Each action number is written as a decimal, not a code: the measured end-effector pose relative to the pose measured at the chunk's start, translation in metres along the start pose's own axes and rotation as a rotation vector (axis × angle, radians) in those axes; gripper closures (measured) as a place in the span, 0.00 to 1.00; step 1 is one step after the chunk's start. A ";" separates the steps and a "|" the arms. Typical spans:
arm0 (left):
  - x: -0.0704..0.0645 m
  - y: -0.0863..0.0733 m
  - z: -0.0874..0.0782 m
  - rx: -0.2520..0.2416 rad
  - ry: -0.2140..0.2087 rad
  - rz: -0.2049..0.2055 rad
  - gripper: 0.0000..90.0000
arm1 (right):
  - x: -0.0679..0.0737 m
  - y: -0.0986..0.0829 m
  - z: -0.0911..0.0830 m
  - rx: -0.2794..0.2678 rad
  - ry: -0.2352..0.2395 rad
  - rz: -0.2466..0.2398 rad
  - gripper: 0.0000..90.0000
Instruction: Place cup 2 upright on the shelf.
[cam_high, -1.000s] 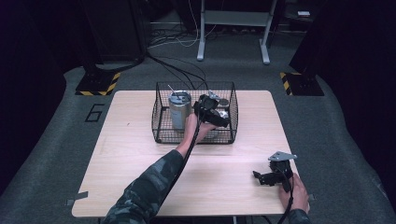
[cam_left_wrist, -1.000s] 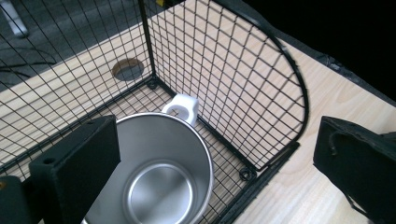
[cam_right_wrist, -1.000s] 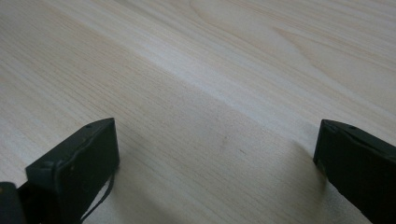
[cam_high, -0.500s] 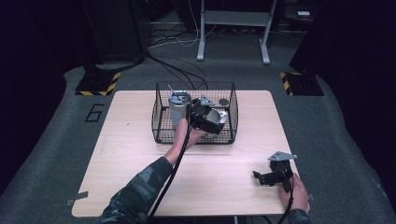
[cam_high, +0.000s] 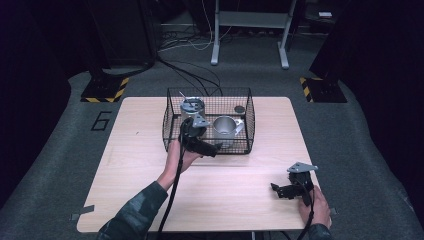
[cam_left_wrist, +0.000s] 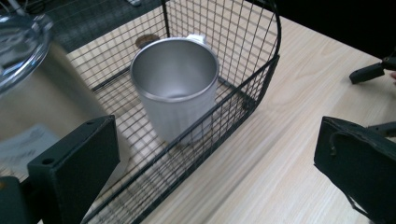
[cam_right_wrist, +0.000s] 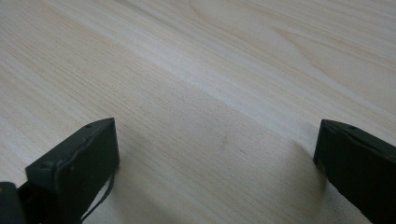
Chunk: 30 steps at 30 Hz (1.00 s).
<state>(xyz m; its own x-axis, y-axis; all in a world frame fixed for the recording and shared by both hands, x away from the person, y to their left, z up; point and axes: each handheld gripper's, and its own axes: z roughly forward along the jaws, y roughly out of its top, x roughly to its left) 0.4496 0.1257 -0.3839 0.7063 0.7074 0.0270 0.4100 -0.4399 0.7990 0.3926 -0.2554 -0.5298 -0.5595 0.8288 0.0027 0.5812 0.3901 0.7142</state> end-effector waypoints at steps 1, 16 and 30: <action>0.001 -0.004 -0.003 -0.001 0.005 -0.004 0.00 | 0.000 0.000 0.000 -0.001 -0.001 -0.001 0.00; 0.014 -0.067 -0.037 0.024 0.099 -0.038 0.00 | 0.000 0.000 0.000 0.000 0.000 -0.001 0.00; 0.044 -0.162 -0.046 0.139 0.210 -0.161 0.00 | 0.000 0.000 0.000 0.000 0.000 0.000 0.00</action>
<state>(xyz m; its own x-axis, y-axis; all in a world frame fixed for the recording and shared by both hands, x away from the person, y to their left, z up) 0.3877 0.2537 -0.4850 0.4972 0.8666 0.0421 0.5920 -0.3743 0.7137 0.3925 -0.2553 -0.5298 -0.5591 0.8291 0.0026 0.5815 0.3899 0.7140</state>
